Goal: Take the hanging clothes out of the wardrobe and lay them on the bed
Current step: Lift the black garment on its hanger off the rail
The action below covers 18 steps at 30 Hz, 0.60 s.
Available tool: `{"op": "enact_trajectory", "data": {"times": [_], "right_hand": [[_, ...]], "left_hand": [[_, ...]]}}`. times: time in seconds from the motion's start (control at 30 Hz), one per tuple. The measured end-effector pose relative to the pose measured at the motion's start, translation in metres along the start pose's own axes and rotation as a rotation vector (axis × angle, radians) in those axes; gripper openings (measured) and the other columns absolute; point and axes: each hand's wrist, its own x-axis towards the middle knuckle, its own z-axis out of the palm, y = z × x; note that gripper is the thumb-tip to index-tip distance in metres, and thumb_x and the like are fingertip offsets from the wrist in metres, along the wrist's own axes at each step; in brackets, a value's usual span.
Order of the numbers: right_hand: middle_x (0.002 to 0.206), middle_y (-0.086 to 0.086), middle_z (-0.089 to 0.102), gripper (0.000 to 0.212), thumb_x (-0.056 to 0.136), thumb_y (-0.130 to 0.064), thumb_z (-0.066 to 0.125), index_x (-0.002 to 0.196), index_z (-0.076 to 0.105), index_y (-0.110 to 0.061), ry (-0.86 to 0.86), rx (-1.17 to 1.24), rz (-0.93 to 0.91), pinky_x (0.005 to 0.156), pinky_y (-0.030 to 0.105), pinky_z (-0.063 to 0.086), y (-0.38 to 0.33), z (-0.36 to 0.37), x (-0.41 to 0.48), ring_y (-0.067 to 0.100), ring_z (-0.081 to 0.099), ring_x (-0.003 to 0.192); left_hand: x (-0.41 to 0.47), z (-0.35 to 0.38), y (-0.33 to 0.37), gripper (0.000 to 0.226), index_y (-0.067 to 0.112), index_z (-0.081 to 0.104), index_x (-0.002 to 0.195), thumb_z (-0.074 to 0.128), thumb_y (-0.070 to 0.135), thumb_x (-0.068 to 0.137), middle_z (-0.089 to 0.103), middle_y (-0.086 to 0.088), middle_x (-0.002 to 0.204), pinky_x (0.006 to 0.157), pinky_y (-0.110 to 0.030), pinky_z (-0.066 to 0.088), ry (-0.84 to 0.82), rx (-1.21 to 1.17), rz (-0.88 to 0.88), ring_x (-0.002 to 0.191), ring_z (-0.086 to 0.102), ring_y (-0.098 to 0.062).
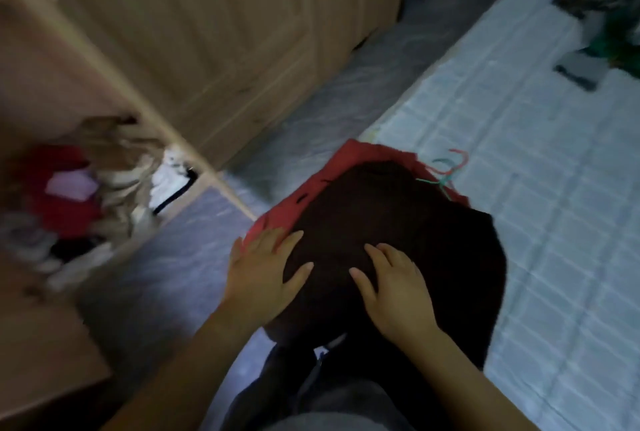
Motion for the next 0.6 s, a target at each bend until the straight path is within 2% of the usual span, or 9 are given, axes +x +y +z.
{"op": "enact_trajectory", "data": {"times": [0.13,0.3,0.47,0.6], "right_hand": [[0.118,0.016,0.062,0.061,0.088,-0.053,0.036,0.121,0.059,-0.007,-0.035,-0.02,-0.277,0.087,0.051,0.05,-0.06,0.008,0.026,0.034,0.059,0.108],[0.11,0.015,0.064,0.056,0.085,-0.05,0.041,0.114,0.061,-0.007,-0.024,-0.046,-0.579,0.083,0.046,0.053,-0.172,0.023,0.061,0.036,0.062,0.098],[0.109,0.013,0.065,0.058,0.086,-0.051,0.041,0.114,0.062,-0.005,0.042,0.001,-0.816,0.077,0.039,0.053,-0.318,0.059,0.08,0.032,0.064,0.095],[0.11,0.011,0.065,0.057,0.085,-0.05,0.041,0.113,0.062,-0.005,0.07,0.102,-0.96,0.074,0.036,0.053,-0.452,0.083,0.084,0.031,0.064,0.095]], "left_hand": [[-0.043,-0.026,-0.054,0.057,0.024,0.062,0.12,0.037,0.058,0.081,0.064,-0.006,0.115,0.088,-0.061,0.045,0.063,-0.057,-0.268,0.104,0.062,-0.028],[-0.089,-0.064,-0.135,0.062,0.027,0.054,0.129,0.032,0.063,0.083,0.058,-0.002,0.127,0.097,-0.058,0.039,0.231,-0.095,-0.521,0.117,0.055,-0.028],[-0.121,-0.113,-0.235,0.058,0.019,0.057,0.124,0.034,0.058,0.086,0.062,-0.008,0.119,0.089,-0.052,0.046,0.483,-0.105,-0.6,0.106,0.059,-0.033],[-0.153,-0.169,-0.338,0.054,0.02,0.057,0.123,0.036,0.054,0.086,0.06,-0.006,0.118,0.09,-0.048,0.046,0.575,-0.003,-0.644,0.105,0.058,-0.031]]}}
